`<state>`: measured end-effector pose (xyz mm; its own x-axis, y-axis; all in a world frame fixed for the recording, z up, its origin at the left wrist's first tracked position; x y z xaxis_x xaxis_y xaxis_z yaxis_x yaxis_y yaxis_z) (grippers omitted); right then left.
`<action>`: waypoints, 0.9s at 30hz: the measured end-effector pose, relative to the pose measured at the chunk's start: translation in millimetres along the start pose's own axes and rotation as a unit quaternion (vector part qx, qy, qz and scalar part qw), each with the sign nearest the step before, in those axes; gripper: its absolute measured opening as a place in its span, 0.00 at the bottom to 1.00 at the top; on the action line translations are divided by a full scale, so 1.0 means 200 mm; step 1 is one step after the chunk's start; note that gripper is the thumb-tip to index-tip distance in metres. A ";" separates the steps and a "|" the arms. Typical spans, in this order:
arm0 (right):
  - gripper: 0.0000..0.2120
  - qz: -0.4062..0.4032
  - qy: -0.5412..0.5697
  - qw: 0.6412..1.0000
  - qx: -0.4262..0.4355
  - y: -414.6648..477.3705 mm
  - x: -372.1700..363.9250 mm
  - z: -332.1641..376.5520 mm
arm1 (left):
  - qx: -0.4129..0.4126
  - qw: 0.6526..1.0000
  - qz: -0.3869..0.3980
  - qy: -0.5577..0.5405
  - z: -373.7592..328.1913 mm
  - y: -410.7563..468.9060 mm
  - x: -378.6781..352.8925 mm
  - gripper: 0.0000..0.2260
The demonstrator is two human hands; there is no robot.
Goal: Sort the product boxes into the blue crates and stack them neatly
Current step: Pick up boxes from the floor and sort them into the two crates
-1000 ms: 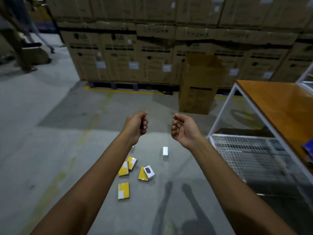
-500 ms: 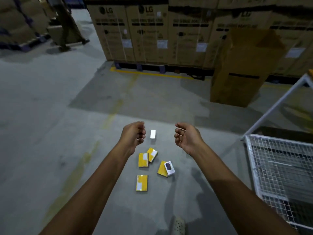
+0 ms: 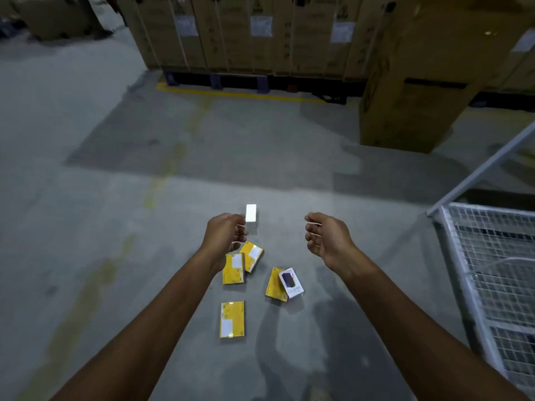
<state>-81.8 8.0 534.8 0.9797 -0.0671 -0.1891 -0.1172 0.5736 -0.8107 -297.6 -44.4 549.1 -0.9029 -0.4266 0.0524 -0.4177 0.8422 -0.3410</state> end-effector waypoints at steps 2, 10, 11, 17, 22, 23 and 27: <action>0.03 -0.015 -0.005 1.000 0.000 0.31 0.05 -0.14 | 0.013 1.000 0.001 0.011 0.31 0.18 -0.01 0.05; 0.03 -0.062 -0.066 0.996 -0.024 1.49 0.25 -0.78 | 0.072 0.996 0.012 0.047 1.55 0.79 -0.12 0.02; 0.03 -0.069 -0.082 0.994 -0.020 1.63 0.28 -0.86 | 0.079 0.995 0.017 0.052 1.69 0.85 -0.15 0.02; 0.16 -0.190 -0.339 0.921 0.030 2.27 0.52 -1.23 | 0.093 0.991 0.064 0.066 2.34 1.17 -0.31 0.10; 0.26 -0.132 -0.422 0.897 0.026 2.53 0.57 -1.41 | 0.095 0.984 0.112 0.097 2.68 1.32 -0.35 0.11; 0.25 -0.109 -0.402 0.909 0.023 2.58 0.55 -1.43 | 0.103 0.982 0.122 0.096 2.73 1.33 -0.35 0.08; 0.13 -0.024 -0.353 0.935 0.016 2.65 0.42 -1.51 | 0.174 0.972 0.161 0.005 2.89 1.31 -0.37 0.04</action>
<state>-111.9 59.5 -78.5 0.8489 0.4555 0.2682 -0.0772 0.6087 -0.7896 -282.2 17.4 -86.2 -0.9827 -0.1547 -0.1019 -0.0549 0.7688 -0.6371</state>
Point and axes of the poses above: each hand's wrist, its own y-axis towards the middle knuckle, its own x-axis out of the back of the hand, z = x × y, the point moved 4 cm from there along y, towards the middle knuckle, and after that the axes turned 12 degrees about -x, right-handed, at the moved point
